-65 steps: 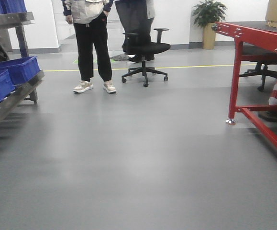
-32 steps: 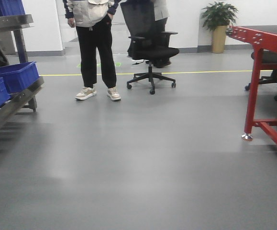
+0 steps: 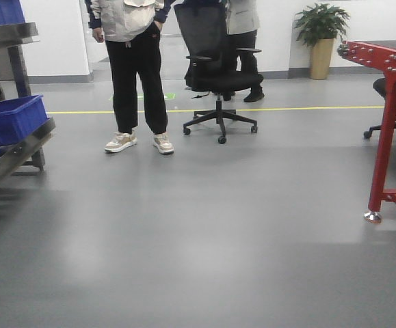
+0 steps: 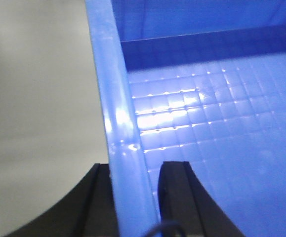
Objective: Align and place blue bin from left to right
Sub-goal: 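Drive across the floor carrying the bin in both grippers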
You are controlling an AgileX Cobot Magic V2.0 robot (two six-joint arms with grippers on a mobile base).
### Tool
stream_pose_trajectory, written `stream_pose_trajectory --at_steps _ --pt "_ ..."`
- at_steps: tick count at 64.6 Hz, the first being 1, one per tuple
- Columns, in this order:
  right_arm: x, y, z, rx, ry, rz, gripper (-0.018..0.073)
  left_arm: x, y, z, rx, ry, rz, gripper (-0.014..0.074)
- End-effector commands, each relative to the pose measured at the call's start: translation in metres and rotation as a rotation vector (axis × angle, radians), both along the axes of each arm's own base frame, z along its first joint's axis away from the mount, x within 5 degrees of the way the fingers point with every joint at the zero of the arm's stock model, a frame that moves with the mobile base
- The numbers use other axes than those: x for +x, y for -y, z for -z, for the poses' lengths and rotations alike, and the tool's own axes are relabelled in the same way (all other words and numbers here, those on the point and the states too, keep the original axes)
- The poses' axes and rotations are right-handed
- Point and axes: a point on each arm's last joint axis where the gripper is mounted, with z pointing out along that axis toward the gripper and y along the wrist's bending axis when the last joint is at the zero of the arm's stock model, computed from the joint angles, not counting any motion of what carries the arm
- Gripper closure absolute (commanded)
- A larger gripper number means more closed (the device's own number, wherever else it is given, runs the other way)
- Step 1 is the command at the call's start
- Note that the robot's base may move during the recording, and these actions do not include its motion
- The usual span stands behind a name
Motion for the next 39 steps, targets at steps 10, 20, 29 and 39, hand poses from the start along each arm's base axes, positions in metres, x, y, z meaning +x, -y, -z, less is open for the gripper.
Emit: stream_pose_trajectory --at_steps 10,20,29,39 --pt "-0.0064 0.005 -0.0212 -0.007 0.147 0.003 0.0711 -0.0088 -0.0009 -0.019 -0.019 0.11 0.02 0.0706" --pt "-0.0064 0.005 -0.0212 -0.007 0.147 0.003 0.0711 -0.0088 -0.0009 -0.019 -0.019 0.11 0.02 0.0706" --pt "-0.0064 0.005 -0.0212 -0.007 0.147 0.003 0.0711 -0.0088 -0.0009 -0.019 -0.019 0.11 0.02 0.0706" --pt "-0.0064 0.005 -0.0212 -0.007 0.147 0.003 0.0711 -0.0088 -0.0009 -0.019 -0.019 0.11 0.02 0.0706"
